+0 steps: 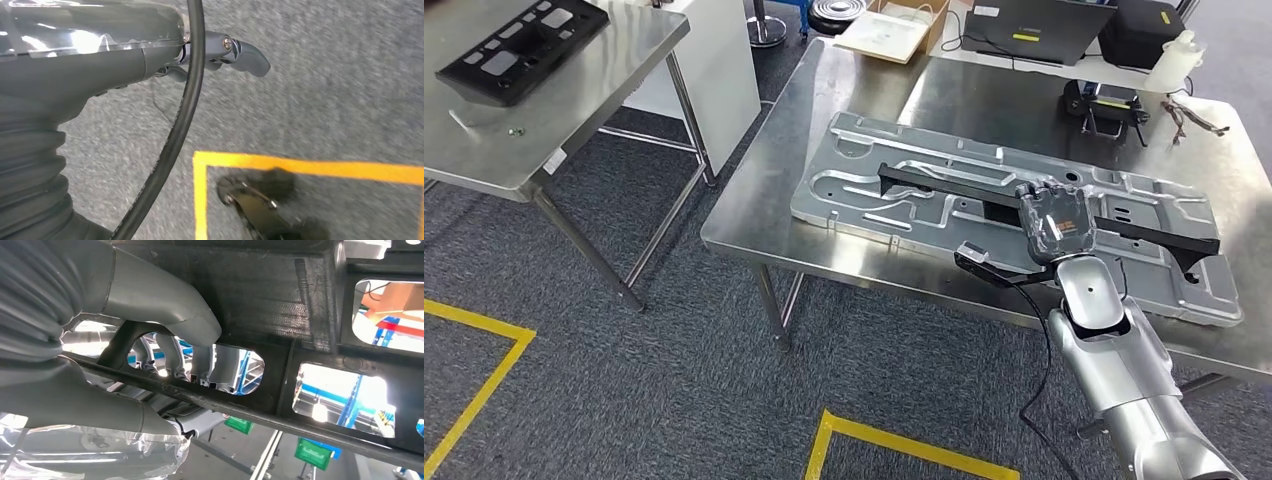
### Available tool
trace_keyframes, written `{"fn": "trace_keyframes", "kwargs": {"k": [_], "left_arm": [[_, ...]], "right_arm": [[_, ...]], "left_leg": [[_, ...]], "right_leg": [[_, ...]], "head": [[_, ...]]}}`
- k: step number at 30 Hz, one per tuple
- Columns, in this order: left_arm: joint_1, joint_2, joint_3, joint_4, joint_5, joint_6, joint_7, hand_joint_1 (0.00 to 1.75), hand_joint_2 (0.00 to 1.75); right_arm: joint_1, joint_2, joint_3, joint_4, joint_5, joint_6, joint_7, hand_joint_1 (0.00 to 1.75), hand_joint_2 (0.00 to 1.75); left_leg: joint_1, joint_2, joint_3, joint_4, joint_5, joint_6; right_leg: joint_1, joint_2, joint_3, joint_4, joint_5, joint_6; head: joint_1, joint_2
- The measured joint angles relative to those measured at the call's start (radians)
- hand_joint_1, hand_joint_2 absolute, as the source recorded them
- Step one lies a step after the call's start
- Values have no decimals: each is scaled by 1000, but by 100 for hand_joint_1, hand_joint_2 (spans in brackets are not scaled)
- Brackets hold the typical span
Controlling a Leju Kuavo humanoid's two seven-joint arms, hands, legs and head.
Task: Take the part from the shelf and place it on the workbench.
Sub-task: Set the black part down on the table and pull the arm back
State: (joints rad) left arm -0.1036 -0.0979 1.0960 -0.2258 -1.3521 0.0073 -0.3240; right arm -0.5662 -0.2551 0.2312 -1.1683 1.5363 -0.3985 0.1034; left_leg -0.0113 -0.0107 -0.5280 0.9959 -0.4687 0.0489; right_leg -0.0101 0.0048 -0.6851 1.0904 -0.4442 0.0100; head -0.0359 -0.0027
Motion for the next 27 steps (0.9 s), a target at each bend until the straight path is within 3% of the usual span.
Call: {"fn": "trace_keyframes", "kwargs": {"k": [2,6,8,10,11,12,13,15,17,20,22,25,27], "left_arm": [[-2,-1,0,1,1,0,0,0,175],[-6,1,0,1,2,1,0,0,175],[-9,1,0,0,2,2,-1,0,175],[-8,2,0,0,2,2,-1,0,175],[-6,2,0,0,2,3,0,0,175],[-5,3,0,0,2,3,0,0,175],[-4,4,0,0,2,3,0,0,175],[-2,4,0,0,2,3,0,0,175],[-1,5,0,0,2,3,0,0,175],[-2,5,0,0,2,3,0,0,175],[-3,5,0,0,2,3,-1,0,175],[-6,5,0,0,2,3,-1,0,175],[-4,6,0,0,2,5,-1,0,175]], "right_arm": [[-2,-1,-4,6,0,0,-1,175,175],[-7,-1,-7,11,0,0,-2,175,175],[-9,0,-8,11,0,0,-2,175,175],[-9,1,-8,14,0,0,-3,175,175],[-7,1,-8,15,0,0,-3,175,175],[-5,2,-8,16,0,0,-3,175,175],[-4,2,-8,17,0,0,-4,175,175],[-4,2,-8,17,0,0,-4,175,175],[-4,2,-8,19,0,0,-4,175,175],[-4,3,-9,21,0,-1,-7,175,175],[-4,2,-10,22,-1,-2,-8,175,175],[-1,2,-13,24,-4,-3,-8,175,175],[6,2,-13,27,-5,-3,-8,175,175]], "left_leg": [[-2,-2,14,1,-19,-9],[-3,0,12,43,-31,-30],[3,2,-45,146,-54,-42],[12,4,-127,262,-101,-54],[16,4,-158,291,-117,-59],[19,4,-174,287,-113,-63],[22,5,-175,252,-87,-66],[24,5,-152,123,20,-65],[21,6,-133,35,84,-54],[18,5,-118,17,81,-31],[20,4,-97,7,76,-17],[18,2,-71,2,56,-6],[16,1,-51,2,39,-5]], "right_leg": [[9,-1,18,-73,60,-13],[4,0,45,-92,48,-32],[1,0,68,-97,34,-40],[-1,-1,87,-97,16,-42],[-2,0,98,-97,6,-41],[-3,0,111,-96,-5,-38],[-5,1,126,-96,-17,-34],[-8,1,155,-94,-41,-25],[-7,2,170,-92,-61,-12],[-7,2,178,-88,-72,7],[-10,0,155,-32,-73,14],[-12,-1,33,149,-128,21],[-12,-1,-28,195,-158,21]], "head": [[0,0],[0,0],[0,0],[0,0],[0,0],[0,0],[0,0],[0,0],[0,0],[0,0],[0,0],[0,0],[0,0]]}}
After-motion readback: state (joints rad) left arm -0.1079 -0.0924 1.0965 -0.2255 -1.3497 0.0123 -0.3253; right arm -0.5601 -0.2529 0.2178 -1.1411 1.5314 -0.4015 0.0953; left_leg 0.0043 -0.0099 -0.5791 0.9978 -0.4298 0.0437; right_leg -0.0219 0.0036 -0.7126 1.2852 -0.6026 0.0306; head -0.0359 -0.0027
